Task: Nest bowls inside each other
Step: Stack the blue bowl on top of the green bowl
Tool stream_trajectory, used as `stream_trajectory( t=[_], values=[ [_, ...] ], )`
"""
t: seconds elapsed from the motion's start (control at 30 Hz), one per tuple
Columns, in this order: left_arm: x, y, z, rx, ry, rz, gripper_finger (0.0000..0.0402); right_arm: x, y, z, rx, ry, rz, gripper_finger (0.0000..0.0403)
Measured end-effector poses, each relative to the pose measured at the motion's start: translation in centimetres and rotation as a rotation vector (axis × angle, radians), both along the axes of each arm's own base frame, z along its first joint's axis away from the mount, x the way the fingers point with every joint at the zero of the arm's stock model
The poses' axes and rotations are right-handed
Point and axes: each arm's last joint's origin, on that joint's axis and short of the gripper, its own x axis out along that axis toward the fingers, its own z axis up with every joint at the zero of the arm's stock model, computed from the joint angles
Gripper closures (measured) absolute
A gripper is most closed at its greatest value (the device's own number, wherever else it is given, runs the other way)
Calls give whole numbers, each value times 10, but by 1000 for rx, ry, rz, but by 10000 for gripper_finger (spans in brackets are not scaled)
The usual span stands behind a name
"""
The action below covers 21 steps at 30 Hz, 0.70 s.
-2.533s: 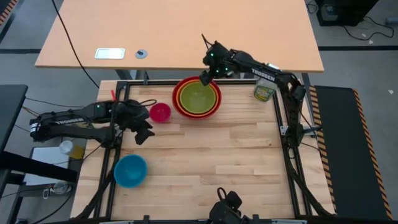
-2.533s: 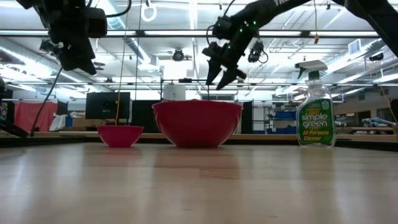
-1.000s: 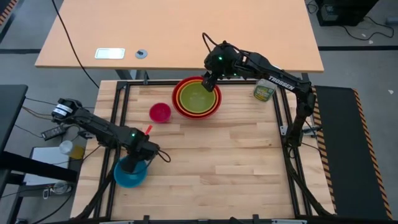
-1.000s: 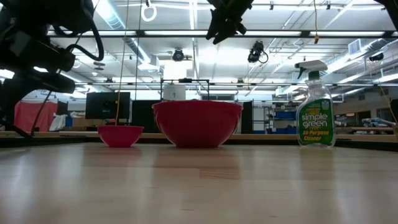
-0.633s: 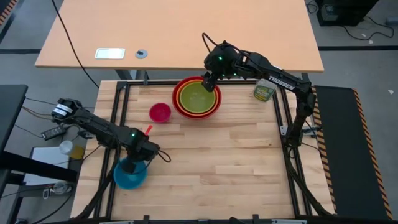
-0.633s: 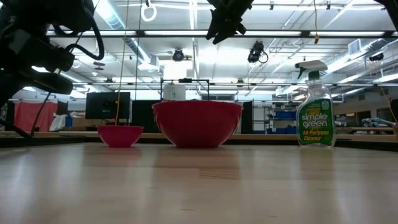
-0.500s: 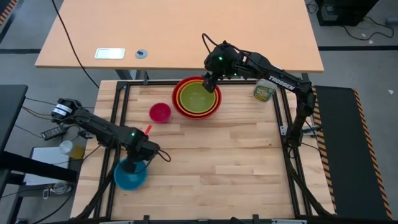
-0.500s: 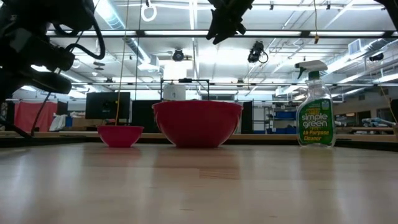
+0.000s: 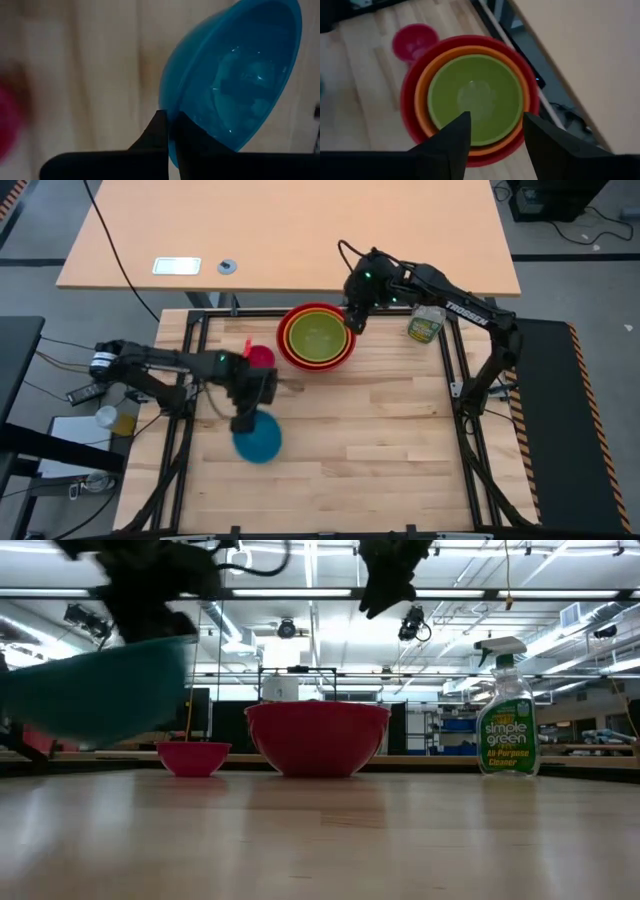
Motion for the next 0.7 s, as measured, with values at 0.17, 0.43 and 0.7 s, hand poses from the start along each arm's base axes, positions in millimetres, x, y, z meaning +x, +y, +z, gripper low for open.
stream_trajectory(
  t=[0.17,0.43,0.7],
  values=[
    [39,33,24,20,-78,87,395,-22,12,-15,22,-45,-19,229],
    [94,98,58,17,-161,249,395,-76,42,-45,103,-74,-97,233],
    [120,179,72,32,-206,407,395,-118,74,-69,205,-115,-173,233]
  ],
)
